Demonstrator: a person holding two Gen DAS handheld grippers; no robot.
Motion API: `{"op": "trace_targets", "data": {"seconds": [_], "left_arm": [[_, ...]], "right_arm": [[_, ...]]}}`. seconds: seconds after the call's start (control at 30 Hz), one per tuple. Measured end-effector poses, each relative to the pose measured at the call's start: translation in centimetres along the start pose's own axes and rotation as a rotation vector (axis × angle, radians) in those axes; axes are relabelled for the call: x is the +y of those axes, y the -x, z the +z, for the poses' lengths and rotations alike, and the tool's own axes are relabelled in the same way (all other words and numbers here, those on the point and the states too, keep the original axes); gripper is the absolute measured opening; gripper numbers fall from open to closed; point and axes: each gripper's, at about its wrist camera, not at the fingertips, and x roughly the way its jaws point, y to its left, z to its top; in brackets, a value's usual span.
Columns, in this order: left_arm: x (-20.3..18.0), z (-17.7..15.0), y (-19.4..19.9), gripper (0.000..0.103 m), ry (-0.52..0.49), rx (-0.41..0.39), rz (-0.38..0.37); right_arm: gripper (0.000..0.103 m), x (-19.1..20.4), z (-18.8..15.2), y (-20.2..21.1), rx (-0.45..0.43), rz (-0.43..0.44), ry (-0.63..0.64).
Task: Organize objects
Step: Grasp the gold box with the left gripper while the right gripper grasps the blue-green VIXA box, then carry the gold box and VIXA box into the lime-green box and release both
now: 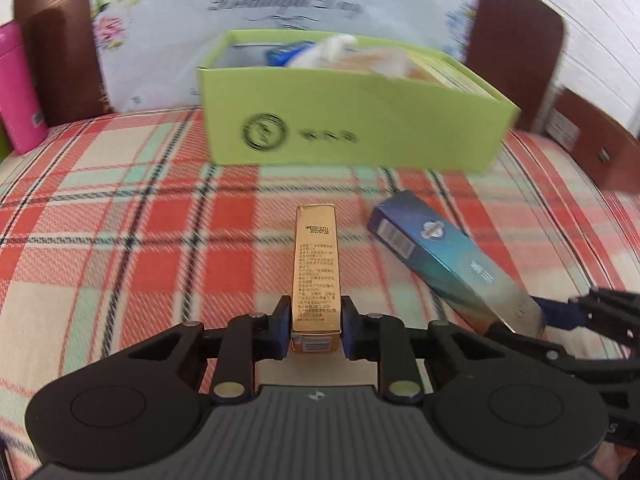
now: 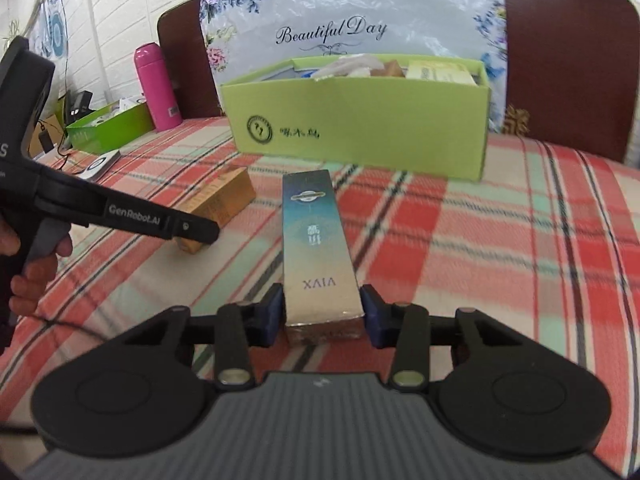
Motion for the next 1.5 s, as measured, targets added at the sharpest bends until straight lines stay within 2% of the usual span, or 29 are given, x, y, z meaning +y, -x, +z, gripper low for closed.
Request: {"op": "trace_targets", "data": {"seconds": [0.1, 0.17, 0.2, 0.23, 0.3, 0.37, 0.43, 0.5, 1.03, 1.07, 1.1, 1.17, 1.2, 1.37, 1.5], "left_arm": [[-1.6, -1.9, 1.5, 0.025, -0.019, 0.014, -0.029], [-2.3, -2.7, 2.0, 0.028, -0.015, 0.011, -0.023], [-2.6, -2.9, 2.1, 0.039, -0.018, 0.009, -0.017], [-2.8, -2.9, 2.0, 0.056, -0.020, 0.008, -0.007], [-3.2, -2.6, 1.8, 0.059, -0.023, 0.002, 0.024], [-3.4, -2.3, 1.6, 0.059, -0.028, -0.005, 0.029], [-3.4, -2.0, 1.3, 0.048, -0.020, 0.002, 0.018], [-3.3, -1.7, 1.0, 0.043, -0.013, 0.012, 0.018], [-3.2, -1.1, 0.4, 0.043, -0.011, 0.008, 0.036], [-3.2, -1.1, 0.4, 0.042, -0.016, 0.007, 0.034], [-3.2, -1.1, 0.4, 0.037, -0.019, 0.005, 0.032], [-3.0, -1.1, 0.5, 0.027, -0.017, 0.002, 0.026], [-2.9, -1.0, 0.5, 0.025, -0.012, 0.001, 0.024], [-2.7, -0.8, 2.3, 0.025, 0.009, -0.026, -0.029], [-3.0, 1.0, 4.3, 0.025, -0.008, -0.091, -0.070]], "right_arm": [[0.040, 1.2, -1.6, 2.6, 0.034, 0.038, -0.012], [0.040, 2.1, -2.1, 3.6, 0.042, 0.065, 0.005], [0.043, 2.5, -2.0, 3.8, 0.038, 0.066, 0.025], [0.047, 2.8, -1.9, 3.8, 0.029, 0.057, 0.054], [0.050, 3.3, -1.2, 3.5, 0.024, 0.031, 0.090], [0.050, 3.5, -0.5, 3.0, 0.022, 0.034, 0.103], [0.050, 3.6, 0.1, 2.3, 0.033, 0.048, 0.110], [0.050, 3.9, 0.3, 1.6, 0.043, 0.043, 0.128], [0.049, 3.5, 0.5, -0.5, 0.066, 0.028, 0.081], [0.045, 3.5, 0.4, -0.5, 0.063, 0.023, 0.081], [0.039, 3.5, 0.3, -0.4, 0.058, 0.015, 0.084], [0.038, 3.4, 0.2, -0.3, 0.052, 0.009, 0.076], [0.038, 3.3, 0.1, -0.1, 0.052, 0.009, 0.068], [0.038, 2.5, 0.5, 1.4, 0.052, 0.046, 0.008], [0.038, 1.5, 2.3, 3.2, -0.001, 0.072, -0.024]]}}
